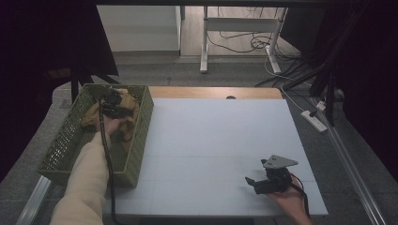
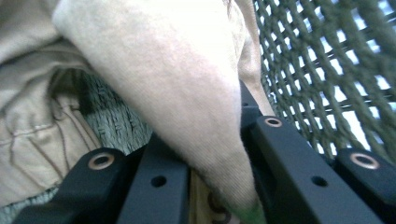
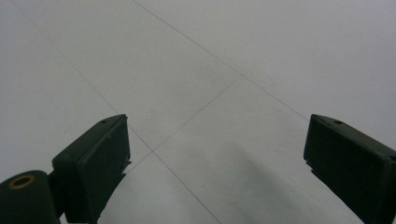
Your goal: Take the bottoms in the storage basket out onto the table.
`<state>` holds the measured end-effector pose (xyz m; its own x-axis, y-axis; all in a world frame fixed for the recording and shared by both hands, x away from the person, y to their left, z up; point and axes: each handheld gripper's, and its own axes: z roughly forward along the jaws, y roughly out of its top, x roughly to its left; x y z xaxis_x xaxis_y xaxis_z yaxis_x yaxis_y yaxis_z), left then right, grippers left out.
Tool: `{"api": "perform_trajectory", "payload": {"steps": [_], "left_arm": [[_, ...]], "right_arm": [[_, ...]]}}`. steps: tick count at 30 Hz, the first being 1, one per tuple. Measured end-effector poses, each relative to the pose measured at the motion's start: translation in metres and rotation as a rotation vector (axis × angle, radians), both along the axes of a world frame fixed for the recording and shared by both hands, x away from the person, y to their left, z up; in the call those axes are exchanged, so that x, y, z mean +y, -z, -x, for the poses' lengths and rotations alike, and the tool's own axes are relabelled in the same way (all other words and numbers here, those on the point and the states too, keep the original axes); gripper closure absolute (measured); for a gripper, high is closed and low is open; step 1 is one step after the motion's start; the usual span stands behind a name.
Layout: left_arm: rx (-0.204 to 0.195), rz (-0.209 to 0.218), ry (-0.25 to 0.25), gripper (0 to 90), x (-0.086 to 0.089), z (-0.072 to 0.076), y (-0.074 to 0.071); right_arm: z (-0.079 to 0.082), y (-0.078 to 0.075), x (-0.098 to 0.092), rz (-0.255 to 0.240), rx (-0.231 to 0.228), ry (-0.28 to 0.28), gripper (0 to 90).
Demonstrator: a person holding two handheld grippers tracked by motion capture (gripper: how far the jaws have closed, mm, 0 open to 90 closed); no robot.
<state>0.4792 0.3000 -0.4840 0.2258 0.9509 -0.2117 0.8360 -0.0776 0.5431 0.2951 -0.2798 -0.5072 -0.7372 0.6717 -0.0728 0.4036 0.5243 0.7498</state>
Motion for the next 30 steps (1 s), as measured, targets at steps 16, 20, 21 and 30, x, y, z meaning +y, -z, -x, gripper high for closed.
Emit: {"api": "perform_trajectory", "payload": {"steps": [16,20,21,30], "left_arm": [[-0.113,0.005,0.013,81.1,-0.001,0.023,-0.031],[-0.140,0.015,0.019,81.2,0.000,0.032,-0.038],[-0.146,0.017,0.020,81.2,0.000,0.033,-0.040],[-0.186,0.035,0.030,81.1,0.002,0.046,-0.048]], "right_arm": [[0.000,-0.001,0.001,-0.004,-0.003,-0.006,7.0],[0.001,-0.001,0.001,-0.002,-0.003,-0.007,7.0],[0.001,-0.001,0.001,-0.002,-0.003,-0.007,6.9],[0.001,-0.001,0.002,-0.001,-0.004,-0.005,6.9]]}}
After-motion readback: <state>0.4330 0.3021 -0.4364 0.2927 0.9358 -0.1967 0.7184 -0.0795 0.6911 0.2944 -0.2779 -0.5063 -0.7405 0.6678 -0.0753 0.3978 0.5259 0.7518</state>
